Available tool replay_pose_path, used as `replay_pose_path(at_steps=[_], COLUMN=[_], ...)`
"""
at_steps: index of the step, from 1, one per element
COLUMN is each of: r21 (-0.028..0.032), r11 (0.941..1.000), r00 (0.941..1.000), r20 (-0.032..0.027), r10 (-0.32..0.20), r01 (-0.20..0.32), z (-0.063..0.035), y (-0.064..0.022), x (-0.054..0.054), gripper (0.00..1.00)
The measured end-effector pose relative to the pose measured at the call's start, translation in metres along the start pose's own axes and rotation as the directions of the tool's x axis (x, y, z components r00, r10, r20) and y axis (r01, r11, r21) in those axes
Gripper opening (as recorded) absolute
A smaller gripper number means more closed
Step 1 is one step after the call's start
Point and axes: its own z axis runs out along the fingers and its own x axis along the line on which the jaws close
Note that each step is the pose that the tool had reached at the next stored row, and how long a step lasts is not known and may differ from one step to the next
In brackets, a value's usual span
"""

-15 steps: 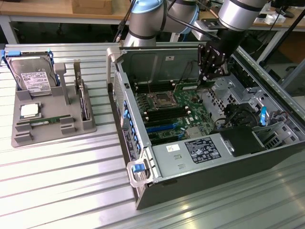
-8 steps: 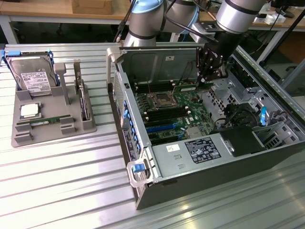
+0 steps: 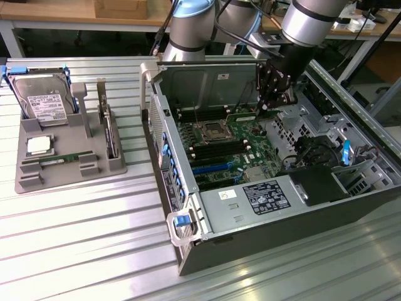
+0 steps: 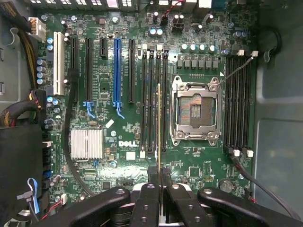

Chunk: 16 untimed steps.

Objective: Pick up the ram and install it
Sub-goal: 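Insert the ram into the slot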

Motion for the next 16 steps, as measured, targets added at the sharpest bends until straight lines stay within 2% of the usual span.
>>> replay_pose_path(at_steps=[16], r21=[0.0], r11=[1.0], r00=[1.0], r20=[0.0001], r10=[0.0], r01=[0.0], z=[0.0127], y=[0.0009], x=[0.0], gripper=[0.12])
